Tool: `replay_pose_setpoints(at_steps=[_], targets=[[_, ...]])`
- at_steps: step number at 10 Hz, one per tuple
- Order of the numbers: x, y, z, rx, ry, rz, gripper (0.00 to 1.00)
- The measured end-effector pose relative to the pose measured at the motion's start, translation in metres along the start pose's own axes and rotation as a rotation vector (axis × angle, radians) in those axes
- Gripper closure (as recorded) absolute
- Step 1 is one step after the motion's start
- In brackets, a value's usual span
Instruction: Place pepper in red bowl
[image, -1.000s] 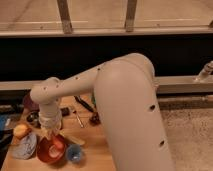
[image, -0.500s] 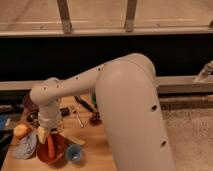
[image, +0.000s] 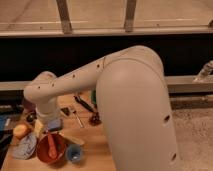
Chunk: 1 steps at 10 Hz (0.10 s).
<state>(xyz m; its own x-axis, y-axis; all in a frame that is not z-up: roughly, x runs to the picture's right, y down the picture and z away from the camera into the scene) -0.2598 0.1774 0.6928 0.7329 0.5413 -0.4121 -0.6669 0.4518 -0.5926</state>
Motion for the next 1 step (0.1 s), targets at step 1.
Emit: replay_pose_setpoints(at_steps=[1], targets=[[-0.0009, 0.0024, 0.0007, -0.002, -0.001, -0.004, 0.2]])
